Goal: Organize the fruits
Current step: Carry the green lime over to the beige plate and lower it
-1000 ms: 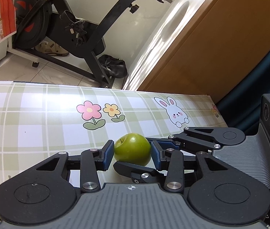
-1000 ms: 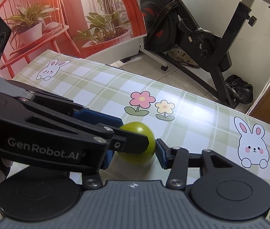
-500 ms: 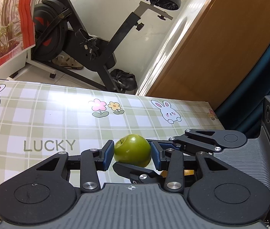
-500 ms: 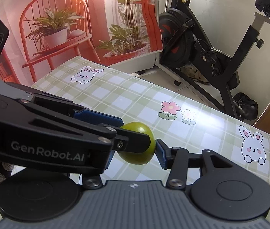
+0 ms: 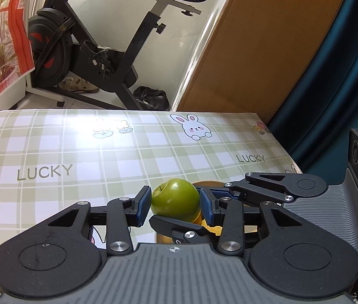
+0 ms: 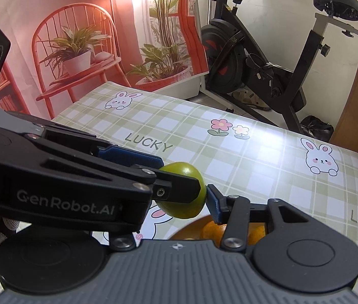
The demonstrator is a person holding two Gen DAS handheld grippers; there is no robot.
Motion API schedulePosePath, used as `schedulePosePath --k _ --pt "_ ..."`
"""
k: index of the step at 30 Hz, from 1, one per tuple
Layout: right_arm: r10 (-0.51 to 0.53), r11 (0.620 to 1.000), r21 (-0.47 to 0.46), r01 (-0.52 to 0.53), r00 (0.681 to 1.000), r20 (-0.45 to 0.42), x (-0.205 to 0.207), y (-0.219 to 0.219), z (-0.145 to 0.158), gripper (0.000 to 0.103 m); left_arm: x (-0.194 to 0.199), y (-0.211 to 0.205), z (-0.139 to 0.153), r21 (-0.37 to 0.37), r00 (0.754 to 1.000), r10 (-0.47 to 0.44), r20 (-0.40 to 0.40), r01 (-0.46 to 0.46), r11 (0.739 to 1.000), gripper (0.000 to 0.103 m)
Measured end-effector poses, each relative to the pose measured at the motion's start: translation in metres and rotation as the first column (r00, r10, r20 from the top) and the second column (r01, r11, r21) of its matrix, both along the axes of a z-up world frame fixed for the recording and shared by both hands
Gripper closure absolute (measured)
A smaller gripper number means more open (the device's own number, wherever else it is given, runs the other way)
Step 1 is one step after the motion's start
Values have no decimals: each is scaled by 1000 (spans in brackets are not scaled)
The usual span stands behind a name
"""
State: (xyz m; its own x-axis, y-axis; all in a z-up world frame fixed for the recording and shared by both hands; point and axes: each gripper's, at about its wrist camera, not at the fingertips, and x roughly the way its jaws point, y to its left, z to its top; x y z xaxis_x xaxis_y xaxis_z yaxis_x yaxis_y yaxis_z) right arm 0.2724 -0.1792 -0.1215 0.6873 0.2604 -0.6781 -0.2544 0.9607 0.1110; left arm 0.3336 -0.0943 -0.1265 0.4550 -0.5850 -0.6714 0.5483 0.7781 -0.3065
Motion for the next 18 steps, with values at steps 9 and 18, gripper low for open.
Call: schedulePosePath --k 9,18 --pt "-80 997 20 79 996 34 -25 -43 7 54 -10 -52 8 29 994 -104 25 103 994 60" --pt "-176 982 69 174 984 20 -45 -96 -3 54 -16 -103 0 75 981 -191 6 190 979 60"
